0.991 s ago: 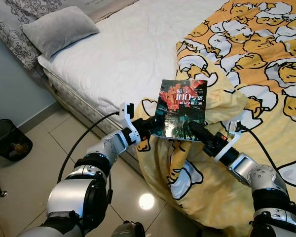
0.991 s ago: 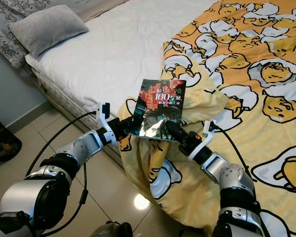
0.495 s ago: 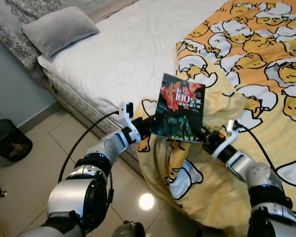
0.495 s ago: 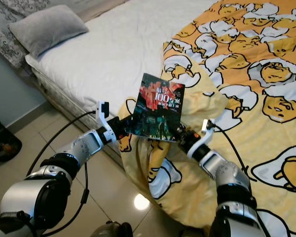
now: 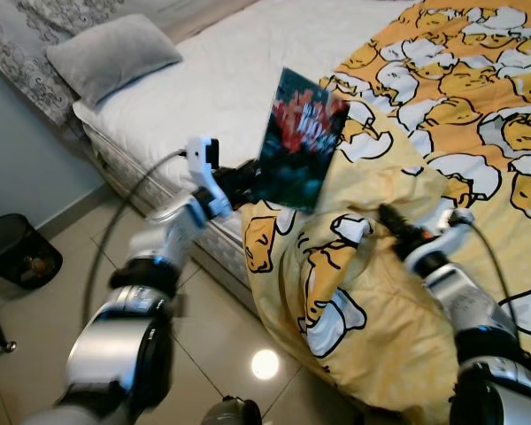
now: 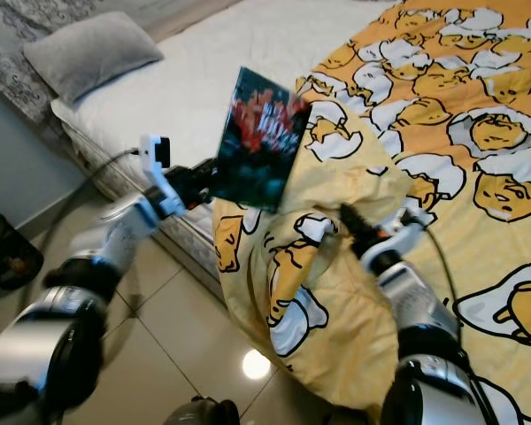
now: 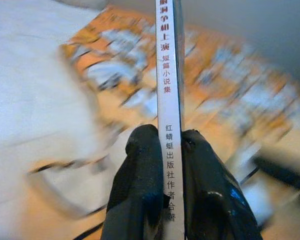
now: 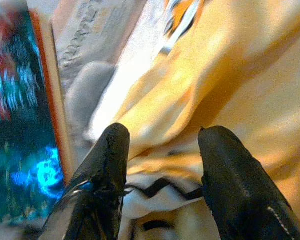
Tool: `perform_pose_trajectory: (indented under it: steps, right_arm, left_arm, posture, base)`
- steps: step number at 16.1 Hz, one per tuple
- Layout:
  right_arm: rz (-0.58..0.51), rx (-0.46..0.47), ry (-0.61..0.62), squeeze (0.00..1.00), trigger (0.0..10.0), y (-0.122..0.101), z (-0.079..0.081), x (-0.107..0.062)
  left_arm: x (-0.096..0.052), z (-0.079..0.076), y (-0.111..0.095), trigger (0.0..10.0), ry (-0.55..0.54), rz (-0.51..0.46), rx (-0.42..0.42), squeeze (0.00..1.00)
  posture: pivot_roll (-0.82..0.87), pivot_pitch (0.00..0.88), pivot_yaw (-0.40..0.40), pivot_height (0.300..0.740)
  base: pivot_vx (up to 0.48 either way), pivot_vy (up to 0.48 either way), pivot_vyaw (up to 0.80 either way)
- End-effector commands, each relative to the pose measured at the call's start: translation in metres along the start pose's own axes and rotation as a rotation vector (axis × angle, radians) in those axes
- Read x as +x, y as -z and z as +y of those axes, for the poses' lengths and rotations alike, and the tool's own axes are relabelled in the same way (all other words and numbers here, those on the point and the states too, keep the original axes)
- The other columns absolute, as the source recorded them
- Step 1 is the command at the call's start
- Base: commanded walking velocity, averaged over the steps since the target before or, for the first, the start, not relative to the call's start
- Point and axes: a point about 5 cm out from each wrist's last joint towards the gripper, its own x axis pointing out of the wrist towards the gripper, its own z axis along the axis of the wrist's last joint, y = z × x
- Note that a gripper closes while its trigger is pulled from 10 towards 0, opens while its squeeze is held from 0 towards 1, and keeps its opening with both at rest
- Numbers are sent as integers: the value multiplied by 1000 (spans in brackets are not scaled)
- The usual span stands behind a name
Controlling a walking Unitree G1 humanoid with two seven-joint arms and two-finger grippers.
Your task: Clean up the room
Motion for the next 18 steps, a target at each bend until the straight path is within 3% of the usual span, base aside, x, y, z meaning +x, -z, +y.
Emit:
perform_pose_trajectory:
  steps: [1,2,3,6,8,9,13,18]
  right_arm:
    - [-8,-53,30,0,10000,0,2,0]
    - [-24,-112,51,0,10000,-3,4,-1]
    - [-77,-295,109,0,10000,-11,18,-6]
    - [-124,-443,171,0,10000,-8,32,-13]
    - [-93,-549,143,0,10000,10,53,-13]
    - [-76,-565,120,0,10000,16,62,-13]
    - [-57,-565,128,0,10000,33,74,-23]
    - [-44,-547,165,0,10000,44,80,-32]
  left_arm:
    - [-7,4,-4,0,-53,26,120,0]
    - [-13,5,-4,0,-93,26,156,0]
    - [-30,5,-9,10000,-218,9,273,0]
    - [-44,-6,-13,10000,-323,-7,358,0]
    - [-59,-15,-9,10000,-394,11,430,0]
    - [-67,-15,-3,10000,-453,19,404,0]
    - [-92,-20,6,10000,-572,58,389,0]
    - [-95,-27,13,10000,-581,78,373,0]
  posture:
    - [-102,0,176,740]
    - [-106,0,172,740]
    - [-113,0,163,740]
    - [-109,0,147,740]
    - [-109,0,134,740]
    - [-91,0,111,740]
    - [-54,0,71,740]
    - [-60,0,58,740]
  base:
    - [0,0,0]
    - [0,0,0]
    - [0,0,0]
    - [0,0,0]
    - [0,0,0]
    - [0,0,0]
    - [0,0,0]
    - [0,62,-80]
